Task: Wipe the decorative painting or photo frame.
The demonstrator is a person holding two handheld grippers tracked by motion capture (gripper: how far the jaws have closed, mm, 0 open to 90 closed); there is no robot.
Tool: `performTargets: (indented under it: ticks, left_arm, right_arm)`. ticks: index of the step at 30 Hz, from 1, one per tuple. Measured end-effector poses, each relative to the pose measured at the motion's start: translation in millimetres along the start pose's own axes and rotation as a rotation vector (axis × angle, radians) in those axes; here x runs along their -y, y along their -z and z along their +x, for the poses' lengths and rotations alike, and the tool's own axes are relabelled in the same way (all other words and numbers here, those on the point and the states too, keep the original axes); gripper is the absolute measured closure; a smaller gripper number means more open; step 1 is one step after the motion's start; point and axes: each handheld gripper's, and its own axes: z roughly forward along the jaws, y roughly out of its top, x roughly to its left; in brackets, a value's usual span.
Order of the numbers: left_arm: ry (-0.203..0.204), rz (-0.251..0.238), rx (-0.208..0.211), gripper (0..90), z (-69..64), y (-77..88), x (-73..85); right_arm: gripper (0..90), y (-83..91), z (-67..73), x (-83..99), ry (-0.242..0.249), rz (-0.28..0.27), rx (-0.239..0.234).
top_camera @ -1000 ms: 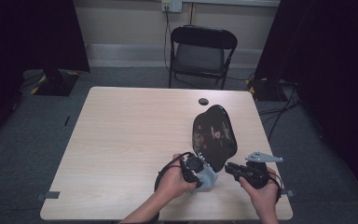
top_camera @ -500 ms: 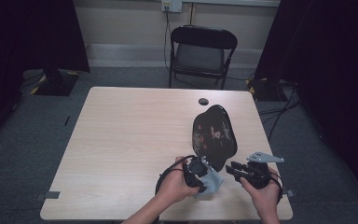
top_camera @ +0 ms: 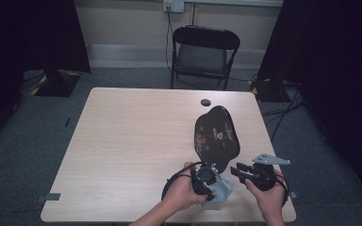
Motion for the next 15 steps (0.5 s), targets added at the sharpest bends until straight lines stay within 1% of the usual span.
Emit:
performTargets:
  ticks: [4, 6, 7, 8, 10, 12, 13, 15]
  left_arm:
    - [-0.012, 0.007, 0.015, 80.2, -4.8, -3.8, -1.7]
    - [-0.022, 0.005, 0.009, 80.2, -4.8, -5.0, -2.8]
    - [-0.020, 0.004, -0.002, 80.2, -2.7, -5.4, -3.2]
    - [-0.004, -0.001, -0.006, 80.2, -0.5, -6.0, -3.0]
    - [0.008, -0.007, -0.016, 80.2, 5.3, -6.5, -2.5]
    - [0.026, 0.002, -0.035, 80.2, 11.7, -5.8, -1.7]
    - [0.033, -0.005, -0.041, 80.2, 15.1, -5.6, -1.2]
    - [0.048, -0.008, -0.067, 80.1, 21.5, -5.2, -0.6]
  right_arm:
    - [64.0, 0.7, -0.4, 0.4, -0.002, -0.004, 0.001]
    - [64.0, 1.1, -0.7, 0.5, -0.004, -0.005, 0.003]
    - [64.0, 1.4, -0.6, 0.5, -0.003, -0.004, 0.002]
    - [63.8, 1.8, -0.3, 0.4, -0.003, -0.004, 0.004]
    - [63.6, 1.9, 0.0, 0.5, -0.002, -0.006, 0.003]
    - [63.5, 2.0, 0.0, 0.5, -0.003, -0.005, 0.003]
    - [63.5, 2.0, -0.1, 0.6, -0.003, -0.005, 0.002]
    - [63.5, 1.5, -0.4, 0.8, -0.004, -0.003, 0.002]
